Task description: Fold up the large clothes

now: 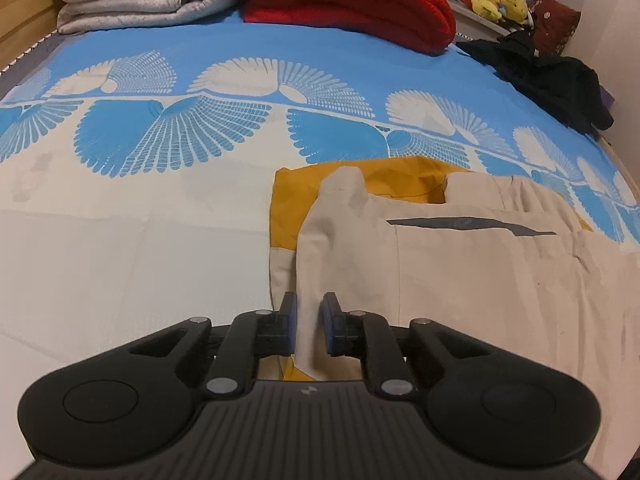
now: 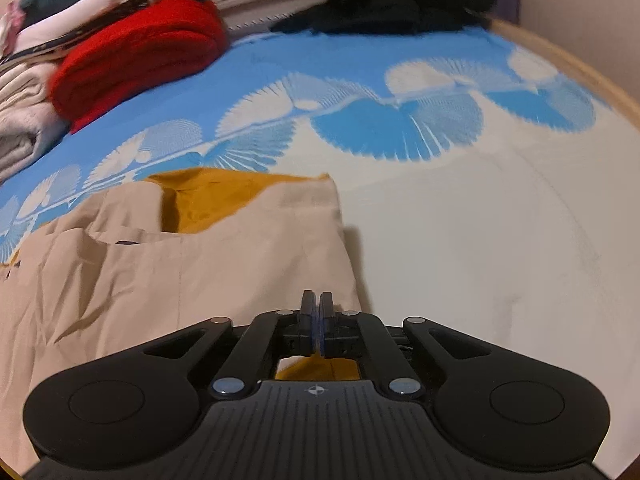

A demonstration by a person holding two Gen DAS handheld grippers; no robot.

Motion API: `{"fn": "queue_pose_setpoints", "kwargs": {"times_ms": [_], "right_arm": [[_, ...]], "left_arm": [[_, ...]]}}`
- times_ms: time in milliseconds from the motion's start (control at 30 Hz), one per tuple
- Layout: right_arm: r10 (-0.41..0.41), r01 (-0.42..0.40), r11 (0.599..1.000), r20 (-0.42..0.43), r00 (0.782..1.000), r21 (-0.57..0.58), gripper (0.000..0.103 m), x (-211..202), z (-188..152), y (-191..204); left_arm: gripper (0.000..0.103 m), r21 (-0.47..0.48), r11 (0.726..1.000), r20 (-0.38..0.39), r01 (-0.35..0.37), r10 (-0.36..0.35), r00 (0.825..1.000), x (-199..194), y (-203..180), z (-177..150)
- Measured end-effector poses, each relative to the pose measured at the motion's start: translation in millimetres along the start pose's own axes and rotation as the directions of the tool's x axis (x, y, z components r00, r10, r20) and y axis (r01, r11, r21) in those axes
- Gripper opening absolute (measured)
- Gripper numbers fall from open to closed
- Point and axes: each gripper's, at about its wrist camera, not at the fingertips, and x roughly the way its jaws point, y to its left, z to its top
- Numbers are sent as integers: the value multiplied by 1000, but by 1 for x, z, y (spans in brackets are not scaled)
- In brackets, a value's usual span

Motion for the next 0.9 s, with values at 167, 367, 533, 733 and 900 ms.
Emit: {"fn": "queue_pose_setpoints", "kwargs": {"times_ms": [167, 367, 533, 733, 900], "right_arm": [[-33, 33, 999, -13, 999, 6, 68, 6, -4, 1], [-41, 42, 999, -65, 997, 8, 68, 20, -8, -1], [-32, 33, 999, -71, 997, 10, 65, 22, -8, -2], [-23, 21, 999, -49, 999, -35, 40, 16, -8, 3], [-31, 30, 999, -29, 999, -33, 21, 10, -7, -1]], "left_arm": [[25, -12, 1000, -29, -6, 5, 1000, 4, 1, -1], [27, -2, 1000, -32, -11, 11, 999, 5, -1, -3], [27, 2, 1000, -35, -22, 22, 999, 7, -3, -3], [27, 8, 999, -33, -36, 36, 999, 9, -7, -4], [27, 6, 999, -32, -40, 40, 999, 9, -7, -5]]}}
